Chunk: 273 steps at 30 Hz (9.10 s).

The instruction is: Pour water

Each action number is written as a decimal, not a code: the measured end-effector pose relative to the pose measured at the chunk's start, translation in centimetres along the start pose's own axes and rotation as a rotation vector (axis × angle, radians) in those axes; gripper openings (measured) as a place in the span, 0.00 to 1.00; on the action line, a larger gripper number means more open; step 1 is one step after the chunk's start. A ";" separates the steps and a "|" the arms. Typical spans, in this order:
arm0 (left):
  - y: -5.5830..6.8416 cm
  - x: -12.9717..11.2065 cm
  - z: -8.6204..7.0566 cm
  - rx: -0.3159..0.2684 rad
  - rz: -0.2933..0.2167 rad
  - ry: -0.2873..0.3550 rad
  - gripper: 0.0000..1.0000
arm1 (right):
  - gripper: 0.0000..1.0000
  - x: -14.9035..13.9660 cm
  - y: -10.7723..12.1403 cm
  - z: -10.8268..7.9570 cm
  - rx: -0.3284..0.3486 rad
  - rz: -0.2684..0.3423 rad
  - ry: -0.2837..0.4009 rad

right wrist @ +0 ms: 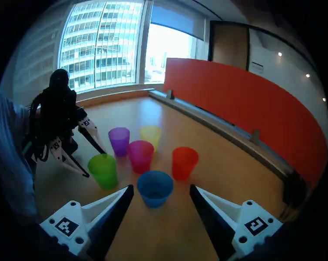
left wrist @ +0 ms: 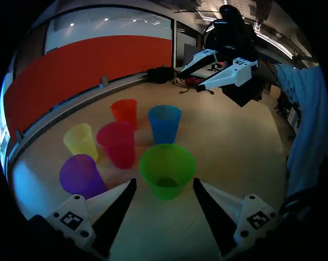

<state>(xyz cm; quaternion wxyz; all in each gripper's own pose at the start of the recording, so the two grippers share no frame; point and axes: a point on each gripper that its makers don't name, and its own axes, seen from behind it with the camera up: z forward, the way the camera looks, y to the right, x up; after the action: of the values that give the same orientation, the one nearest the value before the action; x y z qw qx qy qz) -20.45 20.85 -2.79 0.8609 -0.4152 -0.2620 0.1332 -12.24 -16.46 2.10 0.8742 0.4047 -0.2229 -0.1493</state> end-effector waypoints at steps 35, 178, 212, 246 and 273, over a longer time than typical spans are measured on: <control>0.3 1.1 2.8 -0.018 0.035 0.007 0.87 | 1.00 -0.9 1.0 0.9 0.000 0.020 -0.008; -3.4 14.6 -10.5 0.178 -0.008 0.456 0.88 | 0.91 11.9 -2.5 -3.6 -0.116 0.029 0.430; -0.1 16.3 -10.0 0.103 0.016 0.501 0.87 | 0.91 15.0 -3.3 -5.6 -0.107 -0.099 0.440; 3.2 16.4 -8.5 0.020 0.005 0.505 0.87 | 0.91 19.6 -4.1 -7.5 -0.147 -0.366 0.457; 4.3 17.1 -8.0 -0.007 0.022 0.512 0.87 | 0.91 23.4 -4.4 -8.1 -0.234 -0.660 0.454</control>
<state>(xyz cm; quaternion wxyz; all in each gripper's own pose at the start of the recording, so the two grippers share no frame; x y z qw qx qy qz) -1.86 25.97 -4.49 0.8962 -0.4414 -0.0313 0.0320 11.60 -24.40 0.39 0.8464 0.3751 0.1354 -0.3528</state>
